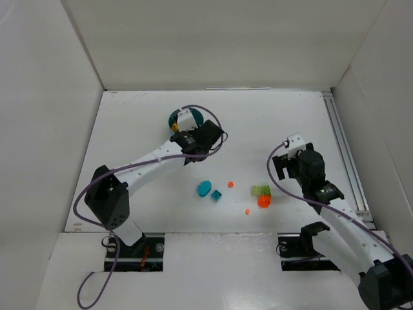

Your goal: Sort the legos into containers by color

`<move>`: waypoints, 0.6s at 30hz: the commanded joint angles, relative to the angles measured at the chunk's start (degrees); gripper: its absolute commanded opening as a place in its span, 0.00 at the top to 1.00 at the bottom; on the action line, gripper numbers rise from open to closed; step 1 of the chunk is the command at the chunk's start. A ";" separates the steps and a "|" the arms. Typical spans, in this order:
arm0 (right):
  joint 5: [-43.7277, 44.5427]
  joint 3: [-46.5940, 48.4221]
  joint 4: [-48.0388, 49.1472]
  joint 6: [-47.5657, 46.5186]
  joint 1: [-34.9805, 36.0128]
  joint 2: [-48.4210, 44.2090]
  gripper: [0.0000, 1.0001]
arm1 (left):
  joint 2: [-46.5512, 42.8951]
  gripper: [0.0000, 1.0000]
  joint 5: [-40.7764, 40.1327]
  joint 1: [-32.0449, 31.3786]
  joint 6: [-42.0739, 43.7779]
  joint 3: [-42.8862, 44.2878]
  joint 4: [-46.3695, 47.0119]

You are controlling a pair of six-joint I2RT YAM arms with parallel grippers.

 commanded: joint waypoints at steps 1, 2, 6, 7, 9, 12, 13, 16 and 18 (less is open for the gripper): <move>3.25 -0.11 2.93 -0.18 0.08 -0.69 0.00 | -1.59 0.82 -15.76 1.99 9.84 3.44 9.58; 3.95 -0.11 3.46 -0.18 0.08 -0.69 0.00 | -0.29 0.80 -17.72 2.77 13.86 3.96 12.16; 4.57 -0.64 4.69 -0.18 -0.45 1.67 0.00 | 2.27 0.80 -25.47 3.92 19.60 5.55 21.57; 4.57 -0.11 4.69 -0.18 -0.45 2.81 0.00 | 2.27 0.79 -26.52 3.92 20.92 5.55 23.59; 5.10 -0.11 5.21 -0.18 -0.45 3.87 0.00 | 3.85 0.77 -29.51 3.92 23.03 4.32 29.04; 5.62 0.42 5.22 -0.70 -0.45 5.19 0.00 | 5.96 0.73 -31.97 4.54 23.57 4.84 30.11; 5.63 0.42 5.74 -0.70 -0.45 5.72 0.00 | 5.97 0.73 -32.68 5.06 23.05 4.84 30.11; 5.63 0.42 6.27 -0.70 -0.45 6.25 0.00 | 7.28 0.73 -31.82 5.76 25.75 3.01 36.50; 5.63 0.42 6.27 -0.70 -0.45 6.77 0.00 | 7.28 0.73 -29.18 6.30 28.39 1.07 41.17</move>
